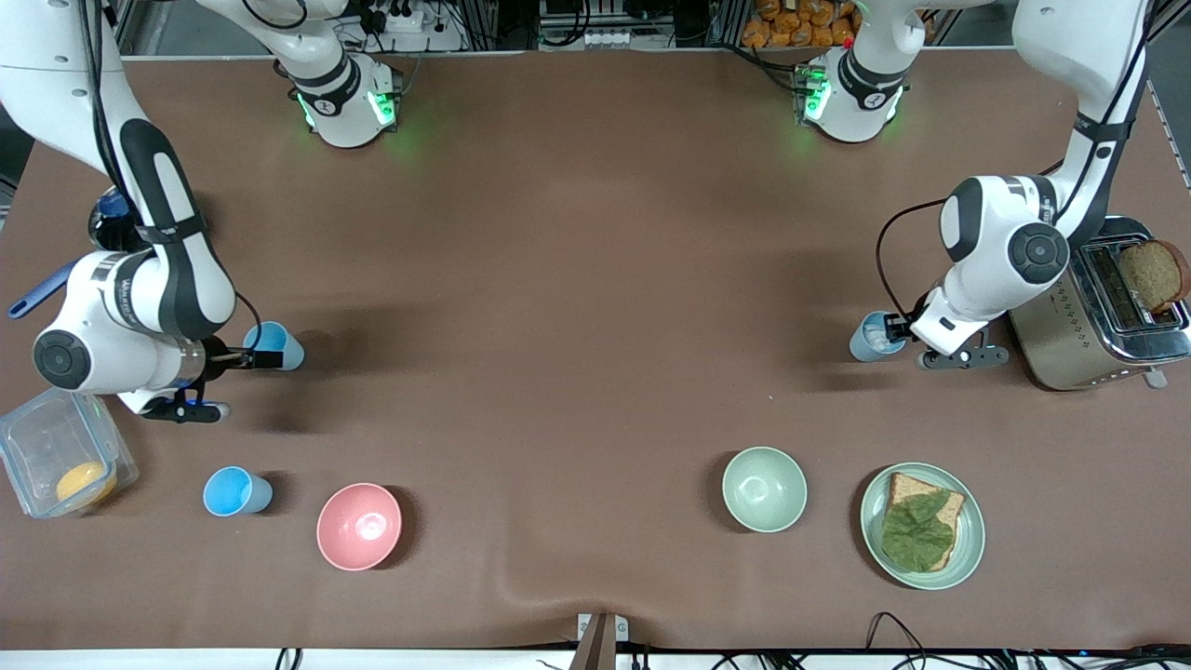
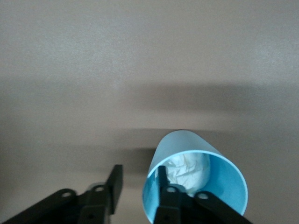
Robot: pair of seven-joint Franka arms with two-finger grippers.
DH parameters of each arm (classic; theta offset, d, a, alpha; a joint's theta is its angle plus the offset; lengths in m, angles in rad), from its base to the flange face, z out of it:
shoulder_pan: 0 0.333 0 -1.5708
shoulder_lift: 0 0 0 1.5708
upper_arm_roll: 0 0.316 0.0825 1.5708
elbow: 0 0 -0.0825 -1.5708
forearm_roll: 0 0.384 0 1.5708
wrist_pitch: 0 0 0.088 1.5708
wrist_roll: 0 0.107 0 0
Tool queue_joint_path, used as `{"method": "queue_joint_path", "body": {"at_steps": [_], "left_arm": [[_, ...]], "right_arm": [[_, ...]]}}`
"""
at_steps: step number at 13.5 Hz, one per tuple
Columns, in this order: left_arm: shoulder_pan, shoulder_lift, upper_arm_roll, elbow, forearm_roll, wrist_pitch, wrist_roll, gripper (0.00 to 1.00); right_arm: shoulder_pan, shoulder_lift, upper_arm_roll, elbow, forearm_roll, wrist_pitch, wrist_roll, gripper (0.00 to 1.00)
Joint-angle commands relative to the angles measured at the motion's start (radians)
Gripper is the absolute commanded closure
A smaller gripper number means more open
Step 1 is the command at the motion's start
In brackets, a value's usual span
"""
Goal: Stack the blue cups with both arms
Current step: 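Grasp the tissue cup with the left gripper while the right gripper grasps another, then carry the tissue cup to mid-table with the left gripper and set it down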
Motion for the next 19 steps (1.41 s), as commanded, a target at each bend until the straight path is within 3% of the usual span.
{"method": "queue_joint_path", "body": {"at_steps": [1,3,5,8,11,16,17,18,19], "left_arm": [[0.003,-0.011,-0.060,0.014,-0.022,0.006,0.013,1.00],[0.006,-0.026,-0.134,0.021,-0.031,0.003,-0.010,1.00],[0.003,-0.037,-0.250,0.032,-0.036,-0.002,-0.088,1.00],[-0.048,0.022,-0.451,0.107,-0.031,-0.003,-0.410,1.00],[-0.187,0.122,-0.457,0.265,-0.022,-0.054,-0.596,1.00],[-0.292,0.354,-0.446,0.532,0.047,-0.104,-0.616,1.00],[-0.319,0.377,-0.435,0.555,0.059,-0.111,-0.635,1.00],[-0.339,0.398,-0.418,0.584,0.062,-0.111,-0.638,1.00],[-0.365,0.423,-0.408,0.618,0.064,-0.111,-0.641,1.00]], "right_arm": [[-0.018,-0.008,0.014,-0.018,-0.011,0.007,-0.011,0.00],[-0.013,-0.031,0.014,-0.003,-0.011,-0.019,-0.013,0.00],[-0.010,-0.042,0.014,0.029,-0.013,-0.063,-0.013,0.00],[-0.018,-0.046,0.014,0.031,-0.013,-0.090,-0.021,0.00],[-0.045,-0.031,0.014,0.023,-0.011,-0.097,-0.065,0.00],[-0.058,0.004,0.016,0.012,-0.001,-0.070,-0.087,0.00],[-0.056,0.015,0.016,0.012,-0.001,-0.062,-0.087,0.03],[-0.055,0.020,0.016,0.009,0.001,-0.061,-0.087,0.18],[-0.055,0.021,0.016,0.002,0.013,-0.056,-0.087,0.50]]}}
